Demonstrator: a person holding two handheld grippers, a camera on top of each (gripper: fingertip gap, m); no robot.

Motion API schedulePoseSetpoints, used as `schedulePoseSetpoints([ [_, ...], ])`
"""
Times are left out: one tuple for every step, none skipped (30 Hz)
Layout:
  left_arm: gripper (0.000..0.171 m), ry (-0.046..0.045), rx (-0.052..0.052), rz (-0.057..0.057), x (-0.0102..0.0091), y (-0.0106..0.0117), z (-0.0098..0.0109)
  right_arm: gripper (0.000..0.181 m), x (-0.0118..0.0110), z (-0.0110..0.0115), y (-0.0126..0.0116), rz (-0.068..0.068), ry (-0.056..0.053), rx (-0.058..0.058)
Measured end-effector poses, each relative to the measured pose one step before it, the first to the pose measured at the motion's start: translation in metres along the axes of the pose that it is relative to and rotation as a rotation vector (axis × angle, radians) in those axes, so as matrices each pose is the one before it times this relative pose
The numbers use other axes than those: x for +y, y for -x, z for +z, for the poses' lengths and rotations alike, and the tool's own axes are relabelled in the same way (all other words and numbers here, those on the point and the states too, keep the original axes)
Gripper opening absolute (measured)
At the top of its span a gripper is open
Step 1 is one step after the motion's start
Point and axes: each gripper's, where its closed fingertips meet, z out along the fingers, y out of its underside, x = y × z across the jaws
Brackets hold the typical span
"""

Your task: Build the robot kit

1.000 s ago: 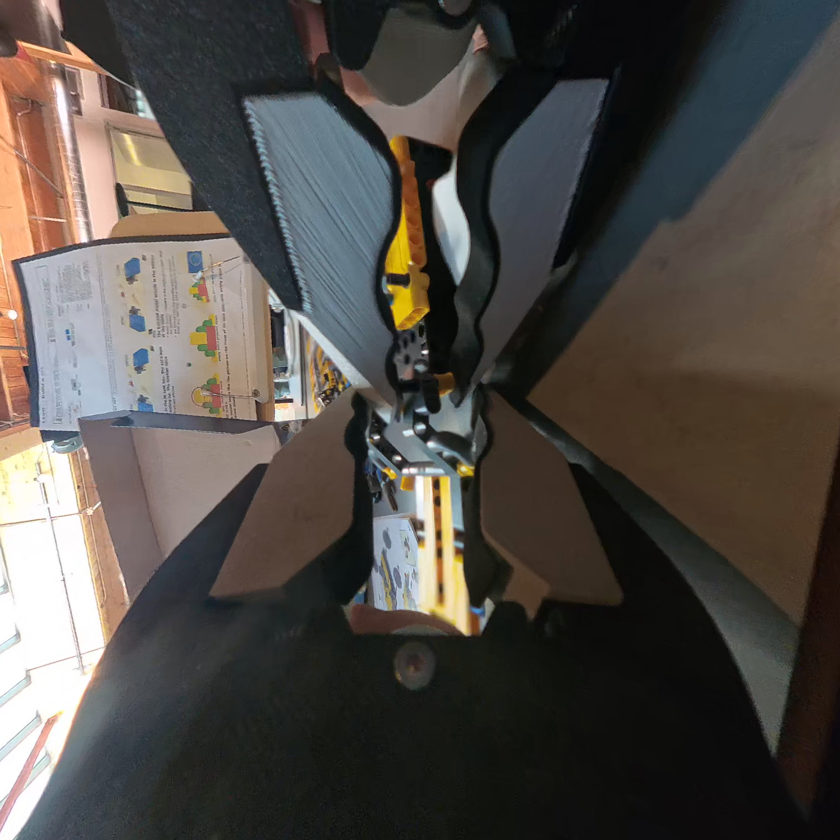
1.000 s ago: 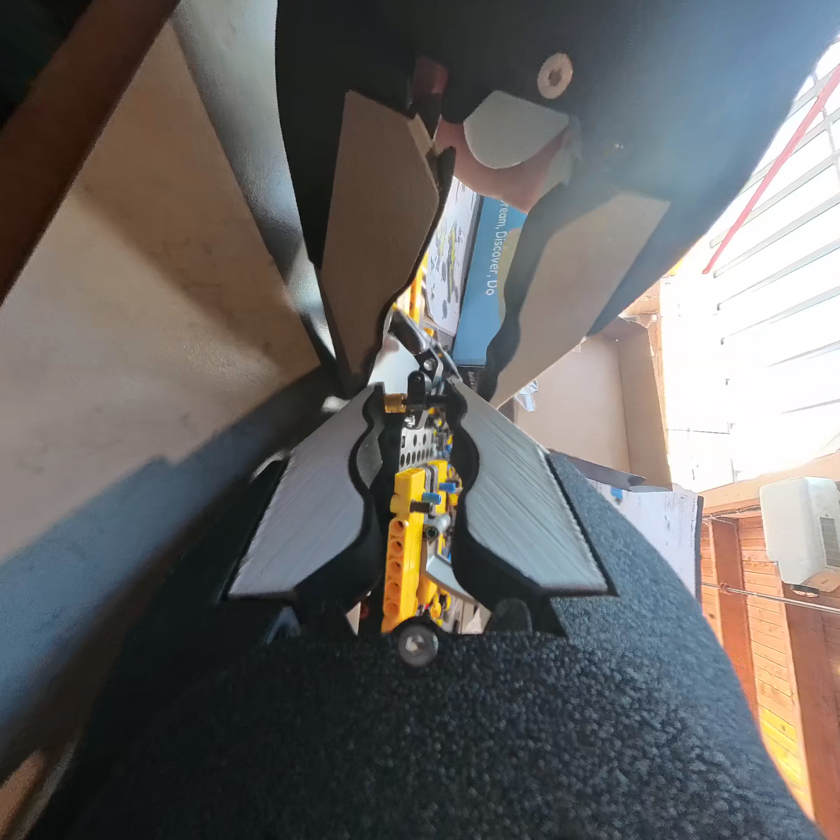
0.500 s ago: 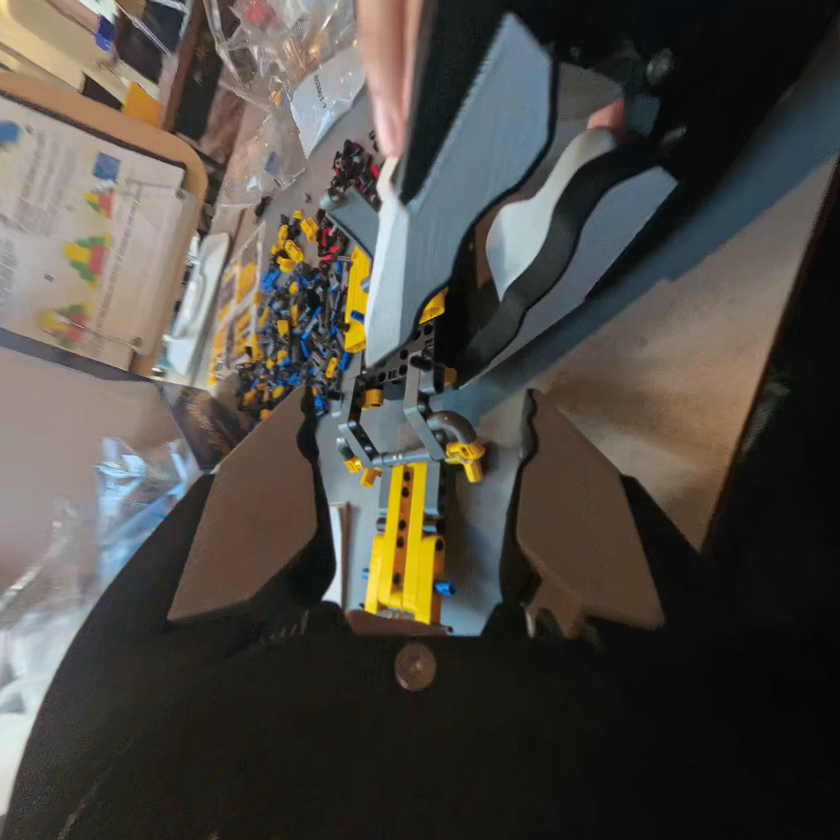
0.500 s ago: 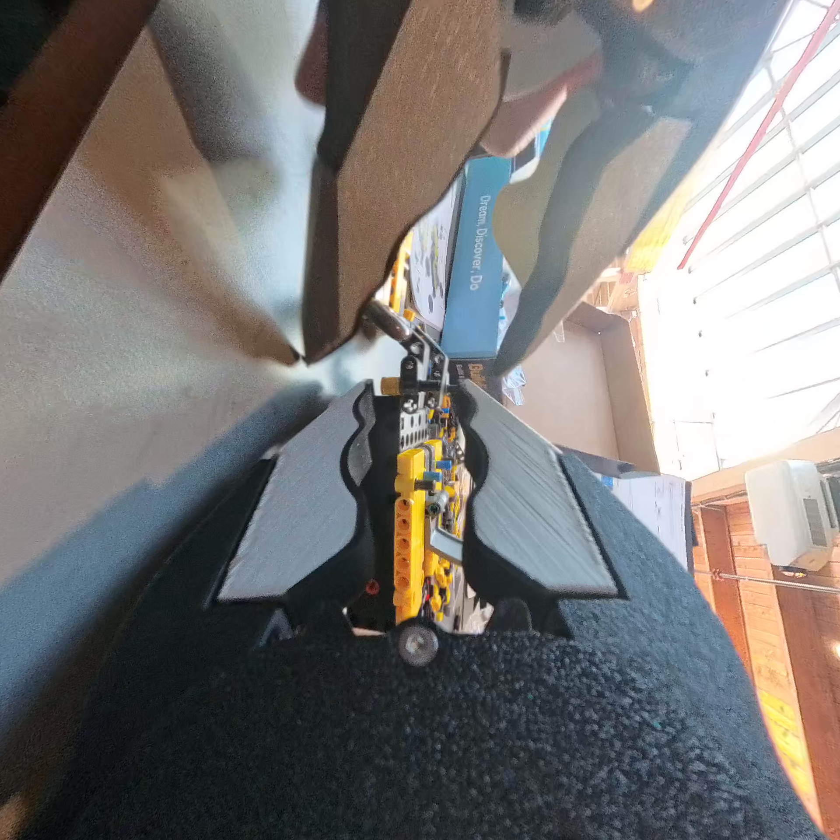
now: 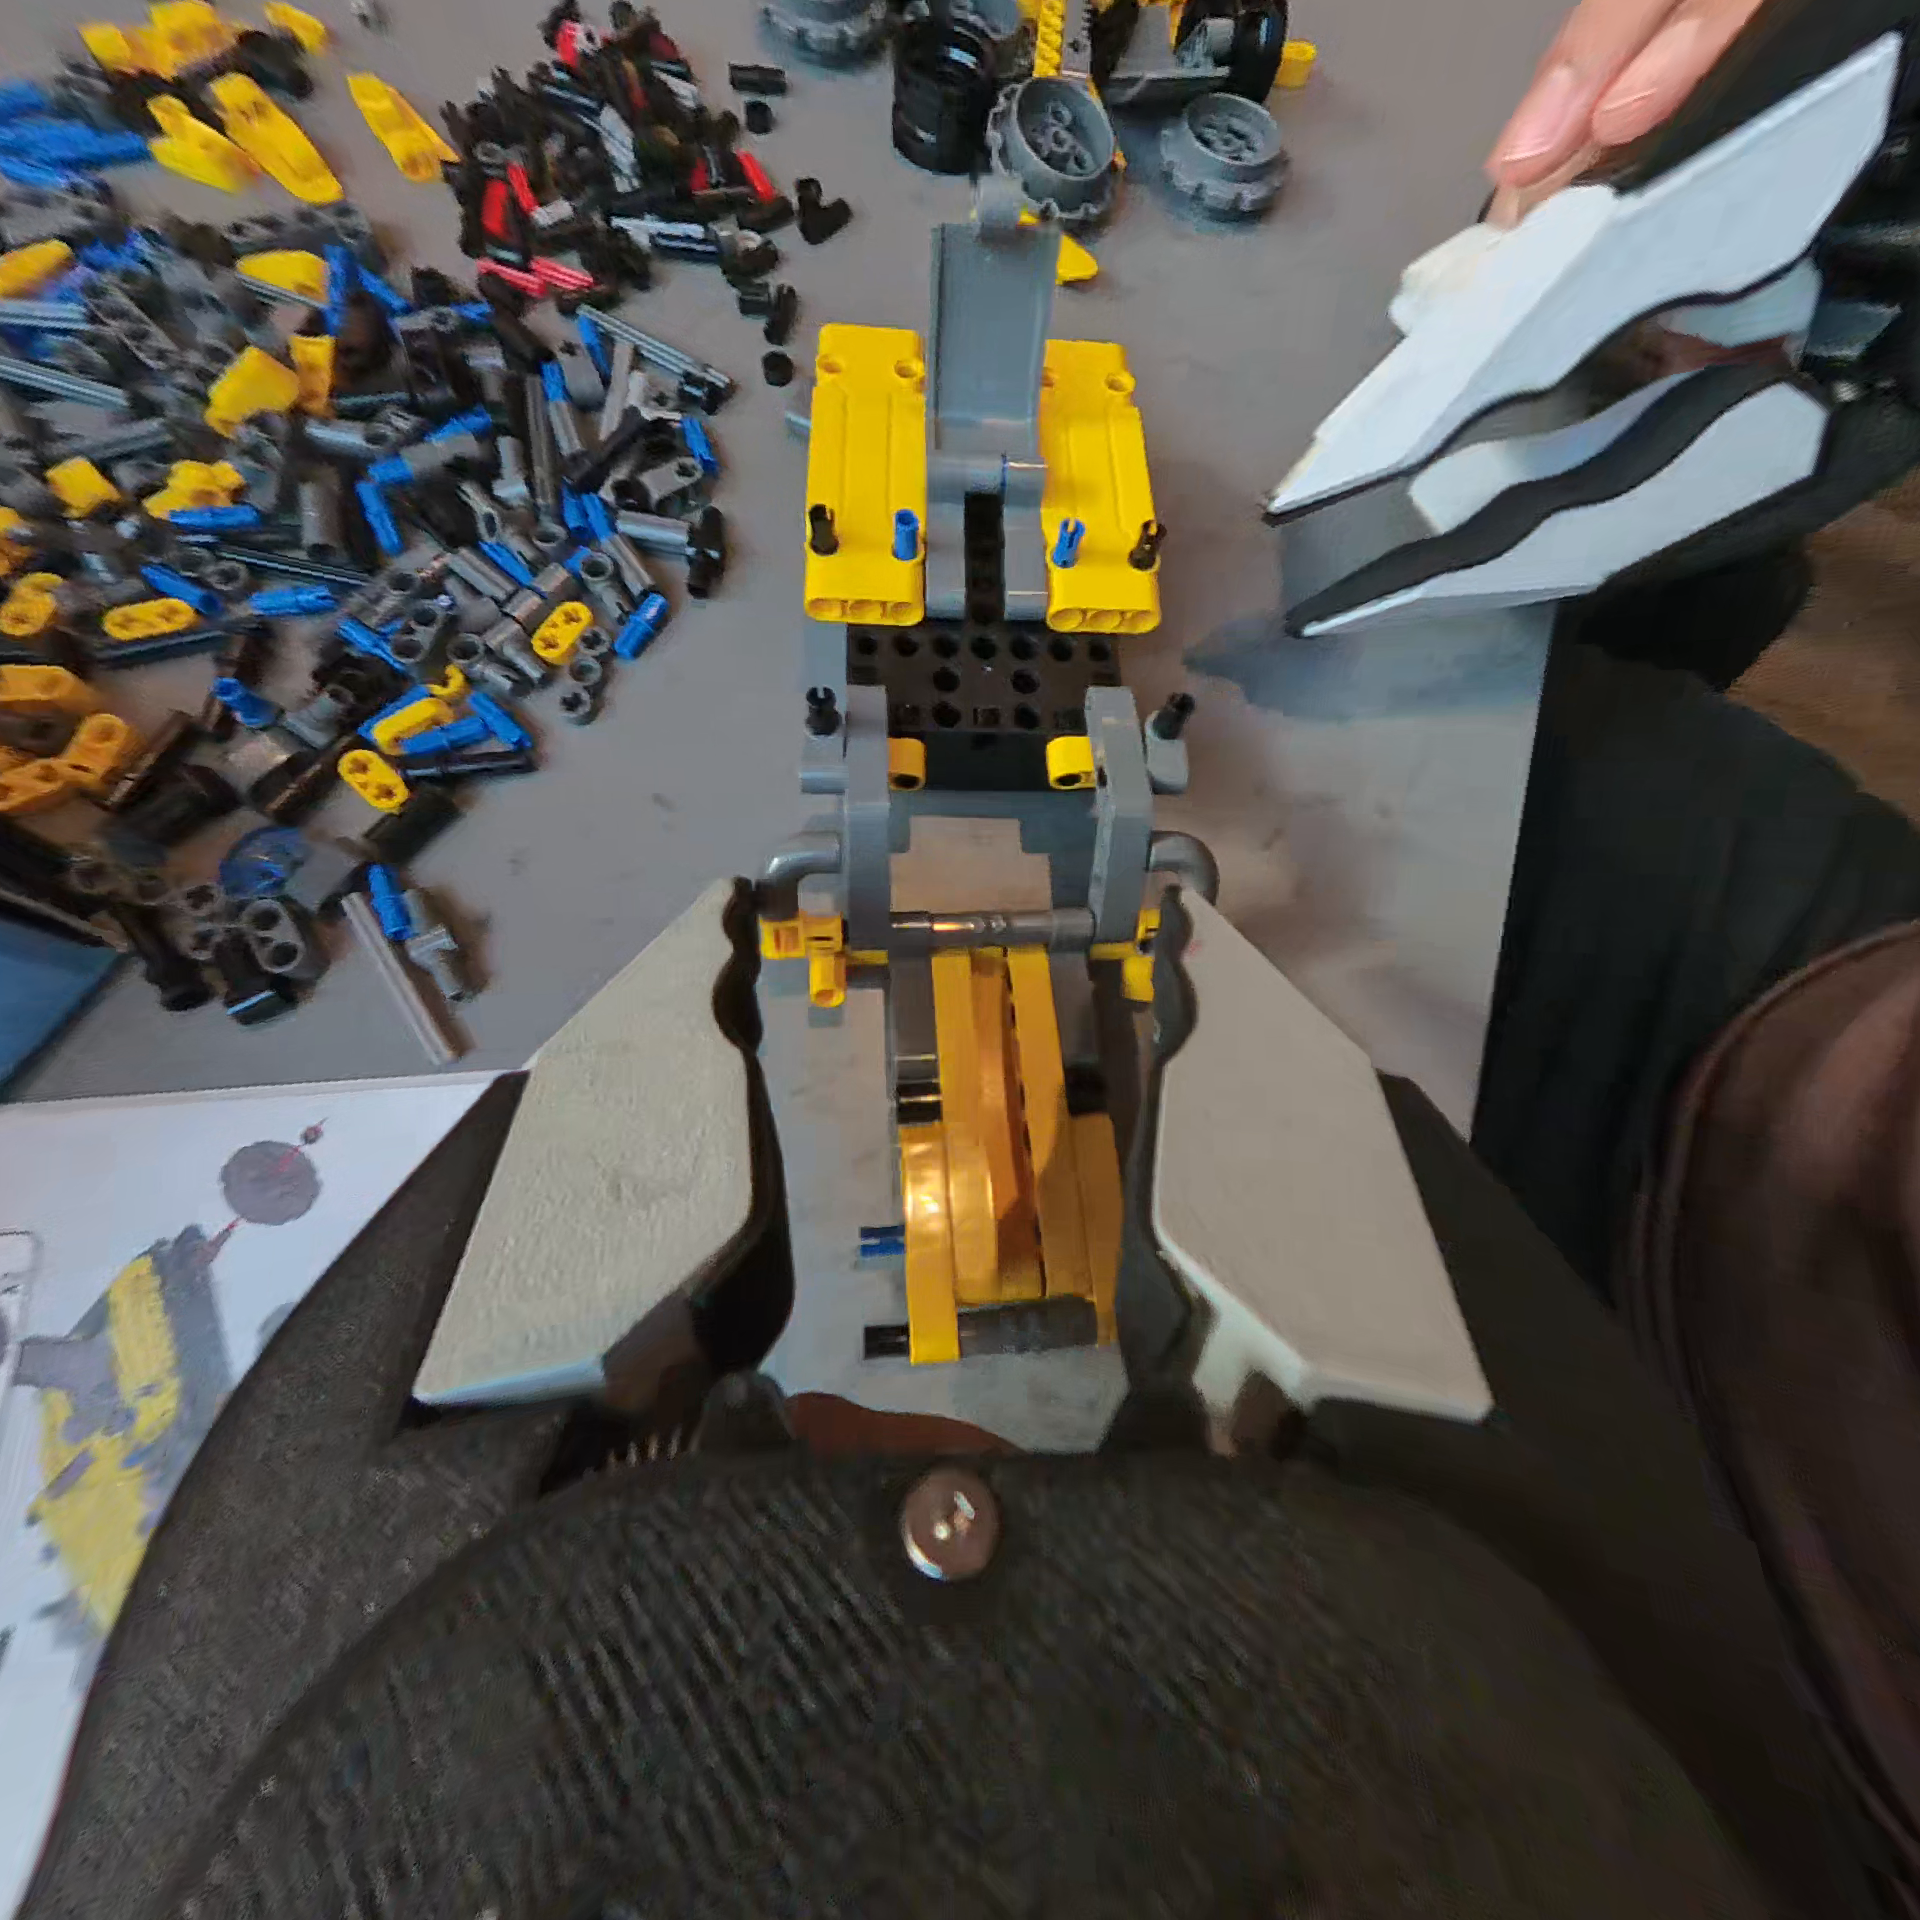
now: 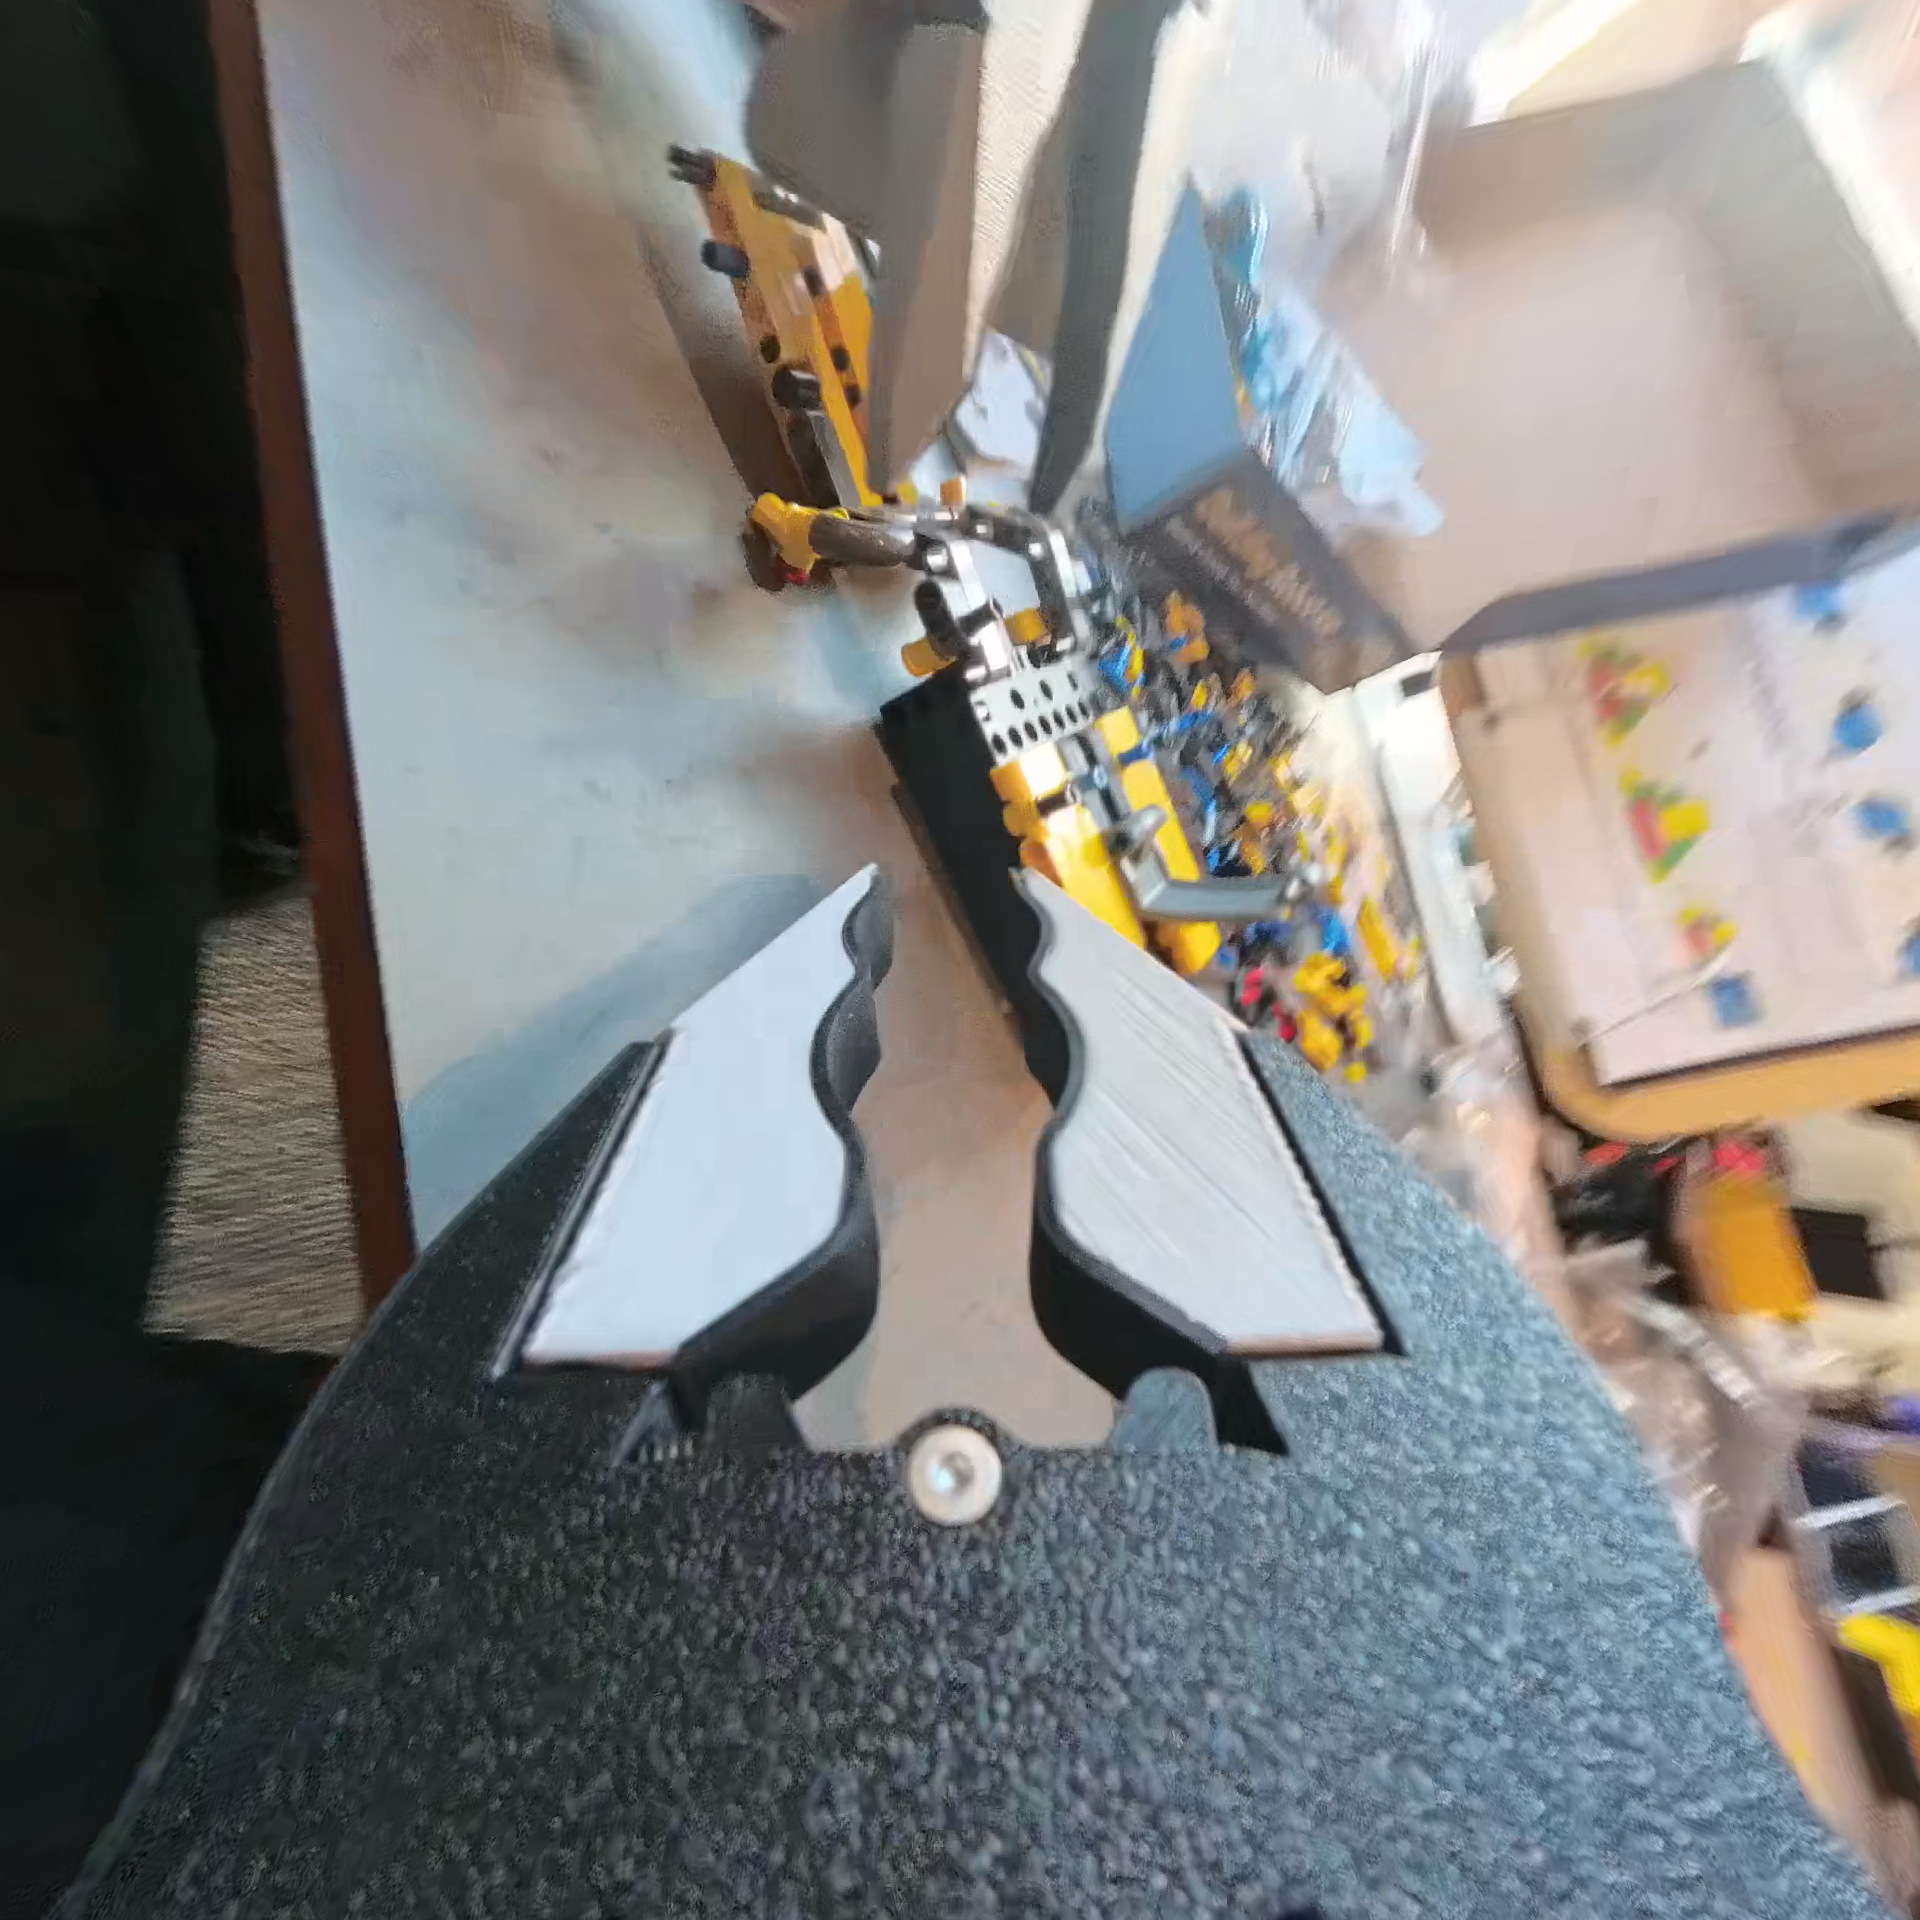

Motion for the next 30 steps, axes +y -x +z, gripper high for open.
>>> schedulePoseSetpoints([
  [0.076,0.00883,0.0085,-0.0125,0.00233,-0.00175,0.00216,0.019,0.00349,-0.00146,0.00100,0.0535,0.0258,-0.0091],
  [0.077,0.00648,0.0146,-0.0056,0.00154,-0.00504,0.00104,0.020,0.00330,-0.00168,0.00019,0.0465,0.0202,-0.0059],
  [0.074,0.00141,0.0191,-0.0016,0.00046,-0.00803,-0.00009,0.020,0.00379,-0.00173,-0.00033,0.0500,0.0171,-0.0069],
  [0.071,-0.00547,0.0242,-0.0085,-0.00036,-0.01029,0.00028,0.020,0.00498,-0.00119,-0.00044,0.0582,0.0219,-0.0126],
  [0.071,-0.02248,0.0398,-0.0194,-0.00238,-0.01364,0.00182,0.020,0.00642,-0.00095,-0.00203,0.0589,0.0308,-0.0085],
  [0.070,-0.02905,0.0526,-0.0197,-0.00260,-0.01578,0.00391,0.020,0.00642,-0.00105,-0.00495,0.0537,0.0321,0.0057],
  [0.065,-0.03187,0.0446,-0.0052,-0.00267,-0.01438,0.00602,0.022,0.00500,-0.00104,-0.00439,0.0563,0.0221,-0.0020],
  [0.061,-0.02196,0.0228,0.0159,-0.00202,-0.01078,0.00699,0.025,0.00413,-0.00114,-0.00303,0.0574,0.0169,-0.0142],
  [0.061,-0.01456,-0.0034,0.0317,-0.00209,-0.00627,0.00658,0.025,0.00476,-0.00116,-0.00450,0.0512,0.0193,-0.0051],
  [0.057,-0.00883,-0.0090,0.0419,-0.00223,-0.00472,0.00469,0.025,0.00605,-0.00118,-0.00732,0.0441,0.0221,0.0123],
  [0.052,-0.00421,-0.0094,0.0540,-0.00272,-0.00315,0.00150,0.025,0.00773,-0.00134,-0.00879,0.0426,0.0262,0.0200],
  [0.051,-0.01325,-0.0443,0.0462,-0.00322,0.00411,-0.00185,0.025,0.00806,-0.00236,-0.00700,0.0475,0.0287,0.0107],
  [0.049,-0.01000,-0.0480,0.0283,-0.00193,0.00779,-0.00389,0.025,0.00676,-0.00427,-0.00320,0.0517,0.0232,-0.0079],
  [0.048,-0.00107,-0.0305,0.0161,0.00011,0.00748,-0.00402,0.023,0.00413,-0.00660,-0.00078,0.0515,0.0085,-0.0124],
  [0.047,0.00387,-0.0176,0.0095,0.00135,0.00677,-0.00306,0.023,0.00129,-0.00772,0.00112,0.0440,-0.0116,-0.0126],
  [0.045,0.00342,-0.0153,0.0067,0.00107,0.00658,-0.00136,0.023,0.00007,-0.00718,0.00342,0.0353,-0.0196,-0.0187],
  [0.044,0.00388,-0.0117,0.0125,0.00082,0.00533,0.00045,0.023,0.00024,-0.00492,0.00498,0.0345,-0.0119,-0.0279],
  [0.045,0.00599,-0.0020,0.0174,0.00103,0.00356,0.00228,0.024,-0.00016,-0.00219,0.00709,0.0416,-0.0064,-0.0468],
  [0.045,0.00949,0.0054,0.0114,0.00149,0.00227,0.00368,0.027,-0.00222,-0.00001,0.01017,0.0549,-0.0095,-0.0766],
  [0.045,0.01699,0.0193,0.0015,0.00239,-0.00022,0.00462,0.029,-0.00409,0.00148,0.01099,0.0672,-0.0123,-0.0902],
  [0.045,0.03204,0.0433,-0.0082,0.00304,-0.00411,0.00461,0.030,-0.00462,0.00290,0.00755,0.0689,-0.0094,-0.0720],
  [0.045,0.01829,0.0383,-0.0067,0.00064,-0.00454,0.00383,0.037,-0.00380,0.00435,0.00472,0.0576,-0.0009,-0.0525],
  [0.041,-0.00050,0.0237,0.0062,-0.00199,-0.00400,0.00309,0.046,-0.00213,0.00551,0.00381,0.0415,0.0128,-0.0468],
  [0.036,-0.00140,0.0215,0.0156,-0.00236,-0.00445,0.00301,0.047,0.00000,0.00624,0.00217,0.0242,0.0269,-0.0382],
  [0.032,0.00106,0.0188,0.0182,-0.00259,-0.00407,0.00367,0.047,0.00102,0.00633,-0.00174,0.0125,0.0349,-0.0173],
  [0.027,0.00691,0.0105,0.0131,-0.00171,-0.00240,0.00428,0.046,0.00048,0.00517,-0.00345,0.0049,0.0335,-0.0068],
  [0.032,0.01845,0.0028,0.0043,0.00017,-0.00083,0.00374,0.043,-0.00092,0.00226,-0.00281,-0.0050,0.0279,-0.0092],
  [0.032,0.00258,-0.0040,0.0098,-0.00155,0.00044,0.00207,0.042,-0.00241,-0.00073,-0.00386,-0.0110,0.0238,-0.0054],
  [0.028,-0.01442,0.0027,0.0016,-0.00299,-0.00101,0.00100,0.039,-0.00299,-0.00200,-0.00587,-0.0064,0.0230,0.0029],
  [0.023,-0.02513,0.0421,-0.0028,-0.00382,-0.00750,0.00071,0.033,-0.00259,-0.00192,-0.00625,-0.0074,0.0231,0.0041],
])
